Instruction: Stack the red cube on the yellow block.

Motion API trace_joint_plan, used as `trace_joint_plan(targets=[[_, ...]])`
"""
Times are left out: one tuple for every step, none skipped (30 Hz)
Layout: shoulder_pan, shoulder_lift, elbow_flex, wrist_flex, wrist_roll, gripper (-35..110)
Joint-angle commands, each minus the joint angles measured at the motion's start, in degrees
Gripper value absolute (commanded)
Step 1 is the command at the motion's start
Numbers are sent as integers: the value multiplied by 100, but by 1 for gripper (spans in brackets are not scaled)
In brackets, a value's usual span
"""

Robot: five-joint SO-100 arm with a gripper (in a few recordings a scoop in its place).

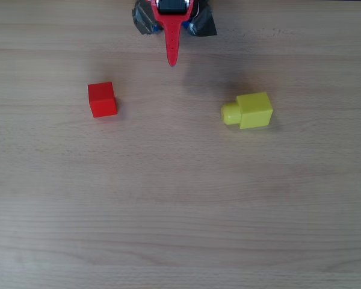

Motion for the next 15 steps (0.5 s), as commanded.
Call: trace_joint_plan(targets=[[290, 88, -167, 123, 396, 0], [290, 88, -167, 123, 404, 0], [290, 88, -167, 123, 413, 0], [290, 88, -167, 123, 413, 0], [290, 88, -167, 123, 413, 0], [290, 88, -167, 123, 413, 0], [290, 88, -167, 123, 396, 0], [290, 88, -167, 123, 396, 0], [290, 88, -167, 123, 404, 0], [316, 53, -167, 97, 431, 0], [404, -97, -176, -44, 422, 0], [536, -281, -193, -237, 360, 0], [677, -457, -246, -404, 281, 0], [817, -659, -316, -598, 193, 0], [976, -879, -413, -756, 176, 0]])
